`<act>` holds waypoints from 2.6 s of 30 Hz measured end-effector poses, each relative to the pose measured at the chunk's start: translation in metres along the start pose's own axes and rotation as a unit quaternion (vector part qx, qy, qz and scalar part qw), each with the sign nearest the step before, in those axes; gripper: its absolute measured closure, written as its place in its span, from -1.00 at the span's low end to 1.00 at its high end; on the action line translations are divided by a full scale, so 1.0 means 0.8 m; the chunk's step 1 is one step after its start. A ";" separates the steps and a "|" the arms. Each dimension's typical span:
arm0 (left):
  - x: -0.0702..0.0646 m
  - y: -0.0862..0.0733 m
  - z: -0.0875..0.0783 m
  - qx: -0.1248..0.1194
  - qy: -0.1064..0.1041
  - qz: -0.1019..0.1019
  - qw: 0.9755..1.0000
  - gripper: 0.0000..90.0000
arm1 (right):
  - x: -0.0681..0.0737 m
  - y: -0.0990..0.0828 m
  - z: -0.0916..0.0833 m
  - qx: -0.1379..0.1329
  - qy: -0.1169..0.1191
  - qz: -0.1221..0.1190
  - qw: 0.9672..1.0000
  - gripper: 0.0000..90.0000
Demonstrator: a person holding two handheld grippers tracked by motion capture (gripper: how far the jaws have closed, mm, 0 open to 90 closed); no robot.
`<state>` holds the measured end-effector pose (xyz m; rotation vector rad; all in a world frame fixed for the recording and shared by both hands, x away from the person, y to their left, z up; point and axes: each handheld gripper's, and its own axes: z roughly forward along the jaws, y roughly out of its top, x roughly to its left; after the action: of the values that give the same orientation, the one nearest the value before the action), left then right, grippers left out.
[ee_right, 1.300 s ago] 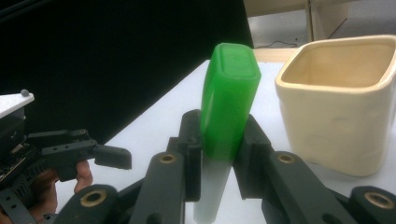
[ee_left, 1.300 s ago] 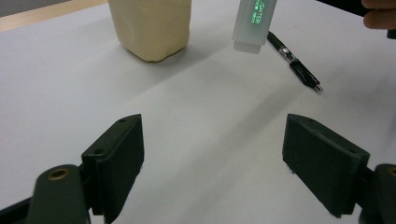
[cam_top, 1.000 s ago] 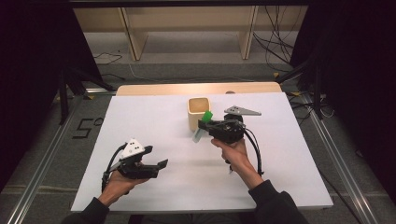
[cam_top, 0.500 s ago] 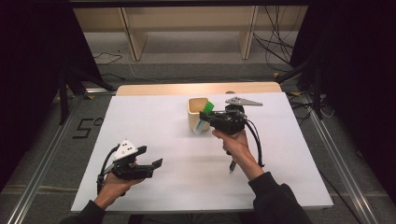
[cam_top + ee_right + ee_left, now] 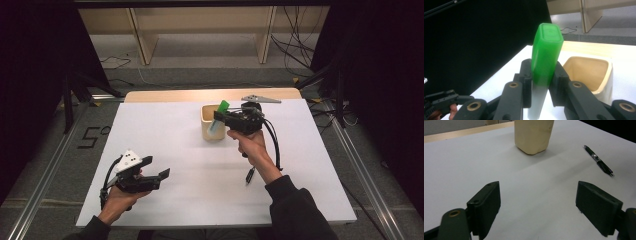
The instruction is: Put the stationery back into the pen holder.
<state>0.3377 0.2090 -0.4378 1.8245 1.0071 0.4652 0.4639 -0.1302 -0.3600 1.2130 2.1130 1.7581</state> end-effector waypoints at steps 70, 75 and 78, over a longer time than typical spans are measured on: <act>-0.001 -0.001 0.003 0.002 0.005 -0.001 1.000 -0.60 | -0.050 0.028 0.080 0.049 -0.129 -0.014 0.990 0.67; -0.001 -0.001 0.003 0.002 0.005 -0.001 1.000 -0.60 | -0.052 0.024 0.083 0.056 -0.130 -0.012 0.990 0.67; -0.001 -0.001 0.003 0.002 0.005 0.000 1.000 -0.60 | -0.053 0.022 0.085 0.060 -0.131 -0.011 0.990 0.67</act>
<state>0.3386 0.2071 -0.4397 1.8285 1.0151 0.4729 0.5391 -0.1060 -0.3813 1.3592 2.0933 1.3909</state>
